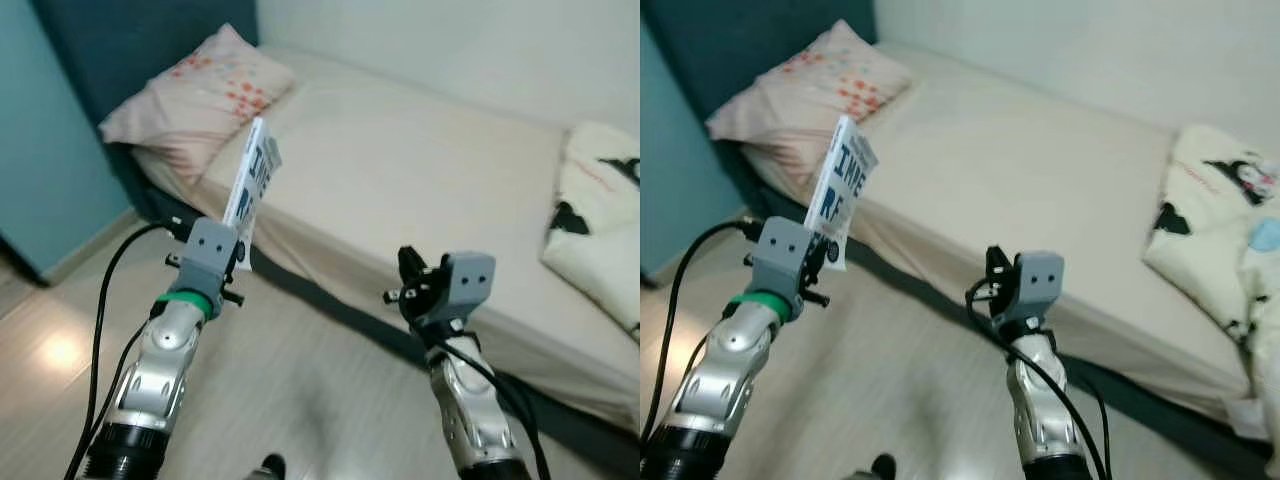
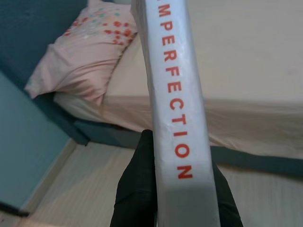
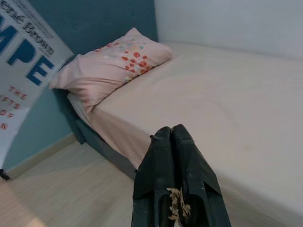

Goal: Clean up the room

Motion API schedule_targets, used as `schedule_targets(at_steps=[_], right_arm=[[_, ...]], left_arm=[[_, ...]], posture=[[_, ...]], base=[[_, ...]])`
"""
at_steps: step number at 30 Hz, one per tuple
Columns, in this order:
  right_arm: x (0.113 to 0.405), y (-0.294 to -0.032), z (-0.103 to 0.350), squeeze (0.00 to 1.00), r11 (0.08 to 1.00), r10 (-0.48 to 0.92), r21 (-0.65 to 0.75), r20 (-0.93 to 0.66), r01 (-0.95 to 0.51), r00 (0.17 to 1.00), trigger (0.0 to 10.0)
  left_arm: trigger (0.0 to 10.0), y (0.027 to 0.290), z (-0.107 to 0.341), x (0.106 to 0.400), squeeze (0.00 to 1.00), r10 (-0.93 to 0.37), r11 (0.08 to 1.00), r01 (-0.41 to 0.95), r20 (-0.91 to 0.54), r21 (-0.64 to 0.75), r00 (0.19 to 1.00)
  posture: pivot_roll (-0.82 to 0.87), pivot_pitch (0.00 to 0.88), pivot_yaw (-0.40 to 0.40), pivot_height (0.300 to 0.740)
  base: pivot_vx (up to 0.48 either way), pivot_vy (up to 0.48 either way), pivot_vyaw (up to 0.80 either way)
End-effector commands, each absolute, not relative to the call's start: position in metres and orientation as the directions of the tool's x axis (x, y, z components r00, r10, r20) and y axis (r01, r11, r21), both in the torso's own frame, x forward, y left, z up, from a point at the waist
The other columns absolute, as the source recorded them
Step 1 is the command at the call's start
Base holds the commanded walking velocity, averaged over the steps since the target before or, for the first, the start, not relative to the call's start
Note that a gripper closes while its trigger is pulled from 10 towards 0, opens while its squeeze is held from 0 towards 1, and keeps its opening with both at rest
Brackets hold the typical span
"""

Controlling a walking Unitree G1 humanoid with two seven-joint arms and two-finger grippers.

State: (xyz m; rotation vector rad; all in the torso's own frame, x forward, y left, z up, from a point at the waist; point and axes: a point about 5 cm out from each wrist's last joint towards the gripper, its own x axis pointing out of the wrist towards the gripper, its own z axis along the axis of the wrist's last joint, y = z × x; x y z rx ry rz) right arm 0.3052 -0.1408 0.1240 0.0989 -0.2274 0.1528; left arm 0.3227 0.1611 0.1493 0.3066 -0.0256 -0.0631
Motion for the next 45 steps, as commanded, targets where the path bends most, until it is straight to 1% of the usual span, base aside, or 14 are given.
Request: schedule_targets(at_steps=[1, 6, 11, 17, 22, 30, 32, 36, 42, 45], right_arm=[[0.304, -0.144, 0.119, 0.00, 0.987, 0.114, 0.087, 0.208, -0.134, 0.971, 10.0], [0.303, -0.145, 0.118, 0.00, 0.987, 0.115, 0.082, 0.212, -0.135, 0.971, 10.0], [0.303, -0.148, 0.119, 0.00, 0.989, 0.095, 0.089, 0.218, -0.117, 0.971, 10.0], [0.303, -0.149, 0.118, 0.00, 0.988, 0.091, 0.106, 0.213, -0.116, 0.973, 10.0], [0.303, -0.148, 0.119, 0.00, 0.988, 0.102, 0.089, 0.215, -0.123, 0.971, 10.0], [0.303, -0.150, 0.117, 0.00, 0.987, 0.087, 0.115, 0.208, -0.112, 0.974, 10.0], [0.302, -0.148, 0.118, 0.00, 0.986, 0.111, 0.103, 0.208, -0.135, 0.972, 10.0], [0.300, -0.141, 0.118, 0.00, 0.980, 0.167, 0.072, 0.214, -0.186, 0.963, 10.0], [0.299, -0.139, 0.117, 0.00, 0.976, 0.180, 0.081, 0.211, -0.201, 0.961, 10.0], [0.300, -0.139, 0.116, 0.00, 0.974, 0.179, 0.104, 0.199, -0.202, 0.964, 10.0]], left_arm=[[10.0, 0.157, 0.154, 0.324, 0.00, -0.081, 0.950, 0.061, 0.053, 0.306, 0.995], [10.0, 0.156, 0.155, 0.325, 0.00, -0.082, 0.950, 0.060, 0.060, 0.306, 0.995], [10.0, 0.156, 0.156, 0.326, 0.00, -0.083, 0.950, 0.060, 0.062, 0.306, 0.995], [10.0, 0.156, 0.156, 0.327, 0.00, -0.081, 0.950, 0.058, 0.063, 0.308, 0.995], [10.0, 0.156, 0.156, 0.327, 0.00, -0.081, 0.950, 0.058, 0.064, 0.308, 0.995], [10.0, 0.156, 0.156, 0.328, 0.00, -0.083, 0.949, 0.059, 0.064, 0.310, 0.994], [10.0, 0.157, 0.156, 0.328, 0.00, -0.075, 0.950, 0.052, 0.064, 0.309, 0.995], [10.0, 0.159, 0.156, 0.330, 0.00, -0.052, 0.951, 0.030, 0.063, 0.309, 0.997], [10.0, 0.159, 0.156, 0.330, 0.00, -0.042, 0.952, 0.020, 0.065, 0.305, 0.997], [10.0, 0.160, 0.156, 0.330, 0.00, -0.038, 0.953, 0.016, 0.066, 0.304, 0.997]], posture=[[0.02, 0.052, 0.006, 0.740], [0.02, 0.052, 0.006, 0.740], [0.02, 0.057, 0.010, 0.740], [0.02, 0.062, 0.013, 0.740], [0.02, 0.062, 0.013, 0.740], [0.02, 0.062, 0.013, 0.740], [0.02, 0.062, 0.013, 0.740], [0.02, 0.065, 0.015, 0.740], [0.02, 0.065, 0.015, 0.740], [0.02, 0.065, 0.015, 0.740]], base=[[0.458, 0.000, 0.00], [0.458, 0.000, 0.25], [0.458, 0.000, 0.73], [0.459, 0.000, 0.00], [0.458, 0.000, 0.00], [0.458, 0.000, 0.00], [0.458, 0.000, 0.00], [0.458, 0.000, 0.59], [0.458, 0.000, 0.70], [0.458, 0.000, 0.00]])
